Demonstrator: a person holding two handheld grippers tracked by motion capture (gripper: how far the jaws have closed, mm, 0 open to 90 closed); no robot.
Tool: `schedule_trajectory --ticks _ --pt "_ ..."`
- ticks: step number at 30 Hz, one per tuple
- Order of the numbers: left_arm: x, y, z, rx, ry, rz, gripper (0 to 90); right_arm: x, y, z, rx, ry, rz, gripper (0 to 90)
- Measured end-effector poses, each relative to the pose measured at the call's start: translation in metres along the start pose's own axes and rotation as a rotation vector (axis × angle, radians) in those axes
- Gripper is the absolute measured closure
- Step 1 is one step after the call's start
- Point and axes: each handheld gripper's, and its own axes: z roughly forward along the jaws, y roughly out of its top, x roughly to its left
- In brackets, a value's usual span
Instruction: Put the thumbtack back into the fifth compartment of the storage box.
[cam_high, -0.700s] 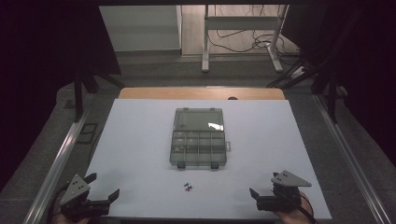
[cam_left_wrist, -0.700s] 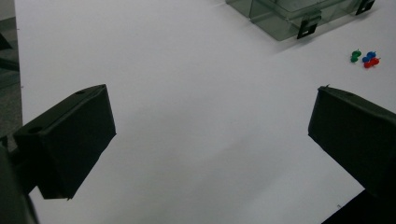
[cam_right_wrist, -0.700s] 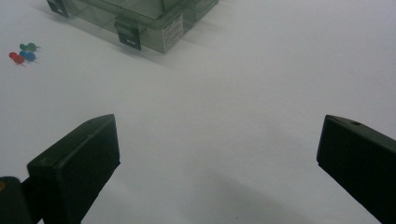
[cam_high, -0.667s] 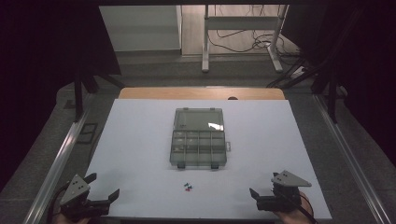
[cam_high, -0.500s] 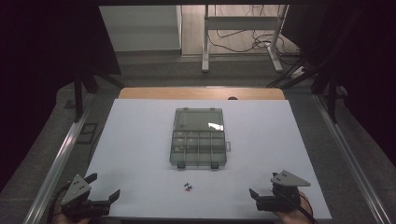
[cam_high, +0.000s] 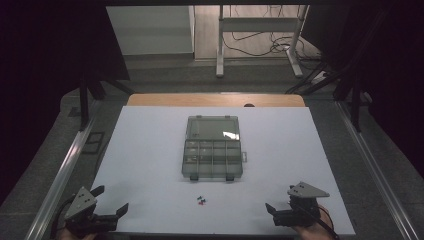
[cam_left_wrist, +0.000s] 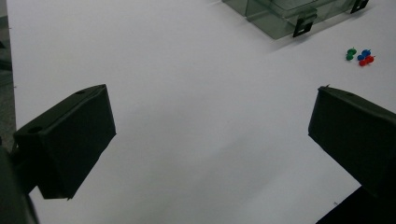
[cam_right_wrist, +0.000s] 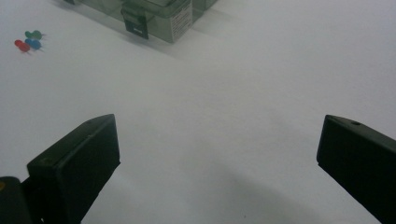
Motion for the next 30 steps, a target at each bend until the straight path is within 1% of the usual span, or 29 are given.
schedule_trajectory --ticks 2,5,6,11,16,23,26,27,30 --pt "0.000 0.000 0.000 0.000 -0.001 0.000 1.1 0.001 0.000 0.000 0.001 0.002 -0.005 0.0" --pt "0.000 0.000 0.000 0.000 -0.004 0.004 1.2 0.001 0.001 0.001 -0.001 0.023 0.002 0.0" --pt "0.000 0.000 0.000 0.000 -0.004 0.004 1.2 0.001 0.001 0.001 -0.001 0.023 0.002 0.0" --pt "-0.001 0.000 -0.001 -0.007 -0.007 0.008 1.2 0.005 0.007 0.004 0.008 0.041 -0.018 0.0" --pt "0.001 -0.001 -0.001 -0.013 -0.013 0.002 1.2 0.009 0.011 0.007 0.019 0.066 -0.024 0.0" --pt "0.001 -0.001 -0.001 -0.014 -0.015 -0.002 1.2 0.015 0.017 0.012 0.021 0.103 -0.027 0.0" --pt "0.001 -0.001 -0.001 -0.014 -0.016 -0.005 1.2 0.017 0.019 0.013 0.025 0.112 -0.035 0.0" --pt "0.001 -0.001 -0.001 -0.013 -0.017 -0.005 1.2 0.020 0.021 0.015 0.016 0.117 -0.051 0.0" --pt "0.001 -0.001 -0.001 -0.012 -0.017 -0.004 1.2 0.022 0.024 0.017 0.023 0.126 -0.062 0.0"
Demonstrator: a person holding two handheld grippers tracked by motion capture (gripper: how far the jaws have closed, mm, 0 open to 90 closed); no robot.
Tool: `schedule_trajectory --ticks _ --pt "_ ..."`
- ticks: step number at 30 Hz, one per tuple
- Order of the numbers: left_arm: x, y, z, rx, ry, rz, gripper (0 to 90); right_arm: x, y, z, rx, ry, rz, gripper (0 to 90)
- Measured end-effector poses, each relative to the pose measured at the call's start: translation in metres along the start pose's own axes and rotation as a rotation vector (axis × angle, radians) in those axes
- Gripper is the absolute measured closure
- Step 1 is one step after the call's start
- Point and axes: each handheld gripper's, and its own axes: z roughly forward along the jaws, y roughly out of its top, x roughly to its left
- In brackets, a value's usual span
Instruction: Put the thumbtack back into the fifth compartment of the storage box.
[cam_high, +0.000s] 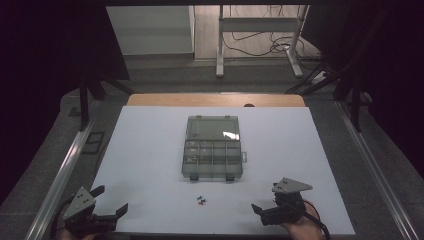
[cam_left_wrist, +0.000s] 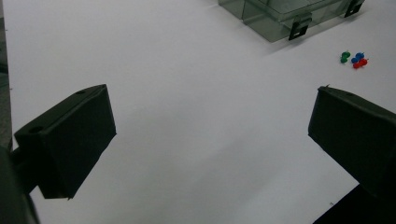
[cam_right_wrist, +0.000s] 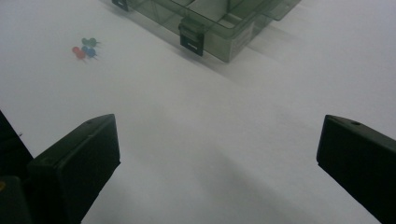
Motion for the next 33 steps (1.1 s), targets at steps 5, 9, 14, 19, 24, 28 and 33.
schedule_trajectory --ticks 5,9,14,19,24,28,33 --pt "0.000 0.000 0.000 0.001 0.000 -0.002 1.2 0.005 0.007 0.006 0.019 0.016 -0.020 0.0" --pt "0.000 0.000 0.000 0.003 0.001 -0.003 1.3 0.008 0.011 0.009 0.026 0.024 -0.029 0.0" --pt "0.000 0.000 0.000 0.004 0.001 -0.003 1.3 0.010 0.016 0.015 0.040 0.039 -0.034 0.0" --pt "0.000 0.000 0.001 0.005 0.000 -0.004 1.3 0.014 0.022 0.021 0.055 0.054 -0.034 0.0" --pt "0.000 0.000 0.001 0.005 -0.001 0.000 1.4 0.017 0.027 0.025 0.065 0.053 -0.060 0.0" --pt "0.000 0.000 0.001 0.006 -0.002 0.003 1.5 0.021 0.030 0.032 0.094 0.045 -0.079 0.0" --pt "0.000 0.000 0.001 0.005 -0.004 0.002 1.5 0.025 0.034 0.036 0.113 0.047 -0.084 0.0"
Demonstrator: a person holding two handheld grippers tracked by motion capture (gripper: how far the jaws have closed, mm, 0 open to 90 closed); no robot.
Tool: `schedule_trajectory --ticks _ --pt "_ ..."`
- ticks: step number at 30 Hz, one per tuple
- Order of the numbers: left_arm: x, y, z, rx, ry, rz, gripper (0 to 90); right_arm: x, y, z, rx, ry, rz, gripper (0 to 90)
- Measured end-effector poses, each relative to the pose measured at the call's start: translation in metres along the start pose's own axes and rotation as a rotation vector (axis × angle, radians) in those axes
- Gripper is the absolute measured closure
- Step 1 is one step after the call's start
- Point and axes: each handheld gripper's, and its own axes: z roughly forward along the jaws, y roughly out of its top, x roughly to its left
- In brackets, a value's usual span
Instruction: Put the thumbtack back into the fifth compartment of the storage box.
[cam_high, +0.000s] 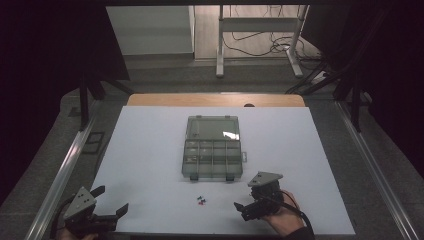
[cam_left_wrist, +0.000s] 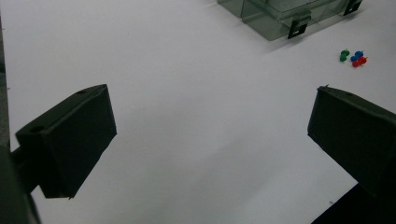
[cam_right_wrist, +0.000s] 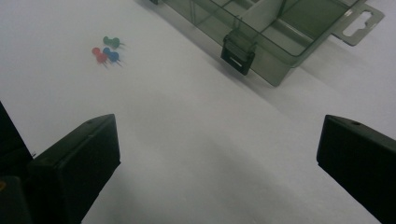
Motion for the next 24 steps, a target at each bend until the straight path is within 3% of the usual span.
schedule_trajectory --ticks 19,24 --pt "0.000 0.000 0.000 0.004 -0.004 0.006 1.5 0.017 0.027 0.022 0.075 0.041 -0.058 0.0" --pt "0.000 0.000 0.000 0.003 -0.006 0.006 1.5 0.020 0.034 0.029 0.091 0.060 -0.071 3.9"
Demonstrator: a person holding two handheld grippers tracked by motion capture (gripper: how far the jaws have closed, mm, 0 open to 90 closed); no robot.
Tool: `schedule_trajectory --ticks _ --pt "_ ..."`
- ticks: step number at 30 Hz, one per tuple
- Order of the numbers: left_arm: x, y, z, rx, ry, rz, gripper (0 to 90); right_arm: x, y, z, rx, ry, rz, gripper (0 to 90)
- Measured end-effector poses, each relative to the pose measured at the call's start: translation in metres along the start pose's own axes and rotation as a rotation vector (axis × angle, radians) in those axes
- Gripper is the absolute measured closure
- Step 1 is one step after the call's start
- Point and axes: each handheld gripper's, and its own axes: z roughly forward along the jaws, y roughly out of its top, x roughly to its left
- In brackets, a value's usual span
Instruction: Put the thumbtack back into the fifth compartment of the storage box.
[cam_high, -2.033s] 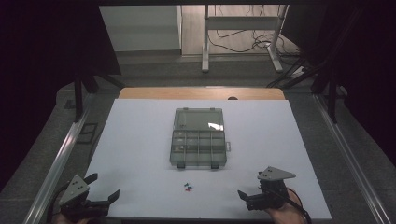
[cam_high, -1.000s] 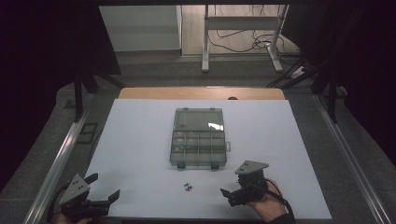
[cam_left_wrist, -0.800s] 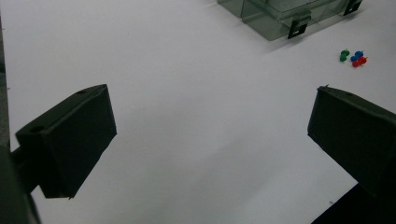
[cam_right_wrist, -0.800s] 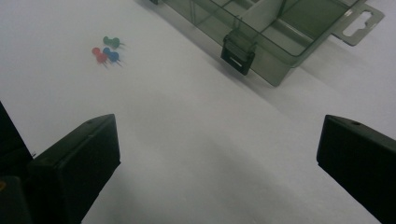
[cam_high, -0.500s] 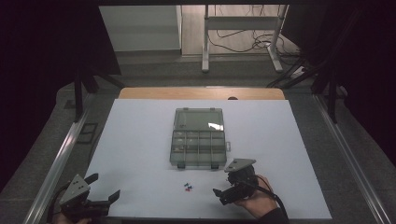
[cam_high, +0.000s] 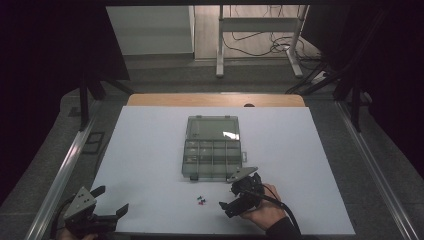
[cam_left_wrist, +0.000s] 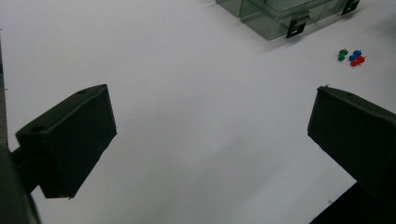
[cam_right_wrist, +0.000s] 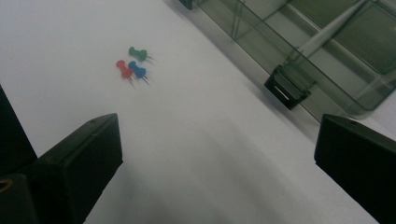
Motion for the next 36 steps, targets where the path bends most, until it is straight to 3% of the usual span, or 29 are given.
schedule_trajectory --ticks 10,19,24,36 --pt "0.000 0.000 0.000 0.000 -0.001 0.002 1.5 0.002 0.012 0.008 0.007 0.040 0.002 9.7" --pt "0.000 0.000 0.000 -0.001 -0.003 0.002 1.5 0.007 0.024 0.017 0.029 0.054 -0.047 18.4" --pt "0.000 0.000 0.000 0.001 -0.003 0.007 1.6 0.010 0.032 0.022 0.039 0.058 -0.074 28.5" --pt "0.000 0.000 0.000 0.000 -0.005 0.011 1.7 0.019 0.051 0.041 0.090 0.146 -0.141 60.2"
